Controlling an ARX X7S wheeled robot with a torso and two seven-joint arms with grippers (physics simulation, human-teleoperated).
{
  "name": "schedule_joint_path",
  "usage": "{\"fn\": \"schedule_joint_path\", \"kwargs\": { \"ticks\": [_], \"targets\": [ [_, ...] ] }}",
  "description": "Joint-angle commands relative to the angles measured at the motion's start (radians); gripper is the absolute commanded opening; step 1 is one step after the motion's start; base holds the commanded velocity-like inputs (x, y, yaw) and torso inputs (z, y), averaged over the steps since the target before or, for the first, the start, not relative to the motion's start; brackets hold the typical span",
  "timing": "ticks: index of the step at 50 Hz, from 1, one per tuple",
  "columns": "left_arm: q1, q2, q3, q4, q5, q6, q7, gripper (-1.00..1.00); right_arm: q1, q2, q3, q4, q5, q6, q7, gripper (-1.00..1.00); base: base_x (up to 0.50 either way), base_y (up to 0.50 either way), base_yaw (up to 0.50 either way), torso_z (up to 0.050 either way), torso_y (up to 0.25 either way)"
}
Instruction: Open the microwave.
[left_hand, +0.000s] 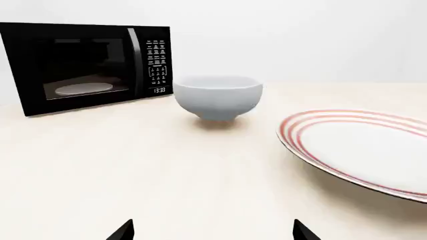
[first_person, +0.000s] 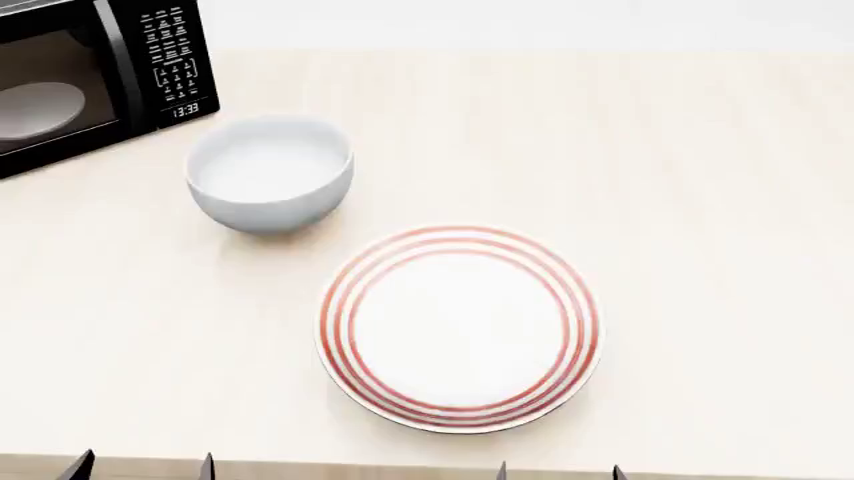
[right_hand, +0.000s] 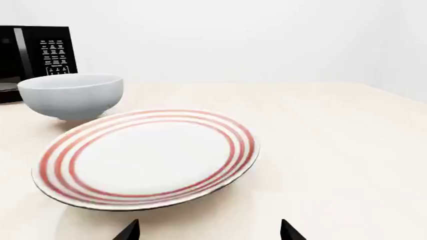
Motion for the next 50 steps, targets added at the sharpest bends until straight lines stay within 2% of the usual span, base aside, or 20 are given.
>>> {"fn": "schedule_joint_path", "kwargs": {
  "ticks": [1, 13, 23, 29, 50],
  "targets": [
    [0.008, -0.014, 0.017, 0.024, -0.023, -0.008, -0.019, 1.00, -0.009, 0.013, -0.016, -0.036, 0.011, 0.014, 0.036, 1.00, 0.00, 0.00, 0.00, 0.000, 0.000],
    [0.069, -0.058, 0.061, 0.209, -0.036, -0.058, -0.062, 1.00, -0.070, 0.060, -0.063, -0.214, 0.040, 0.044, 0.066, 1.00, 0.00, 0.00, 0.00, 0.000, 0.000],
    [0.057, -0.074, 0.080, 0.172, -0.028, -0.033, -0.092, 1.00, -0.082, 0.078, -0.099, -0.231, 0.031, 0.025, 0.080, 1.00, 0.02, 0.08, 0.00, 0.000, 0.000],
    [0.060, -0.080, 0.080, 0.183, -0.068, -0.046, -0.086, 1.00, -0.076, 0.082, -0.123, -0.214, 0.028, 0.018, 0.086, 1.00, 0.12, 0.31, 0.00, 0.000, 0.000],
    [0.064, -0.106, 0.106, 0.191, -0.068, -0.036, -0.132, 1.00, -0.075, 0.108, -0.160, -0.219, 0.037, 0.016, 0.114, 1.00, 0.17, 0.39, 0.00, 0.000, 0.000]
  ]
}}
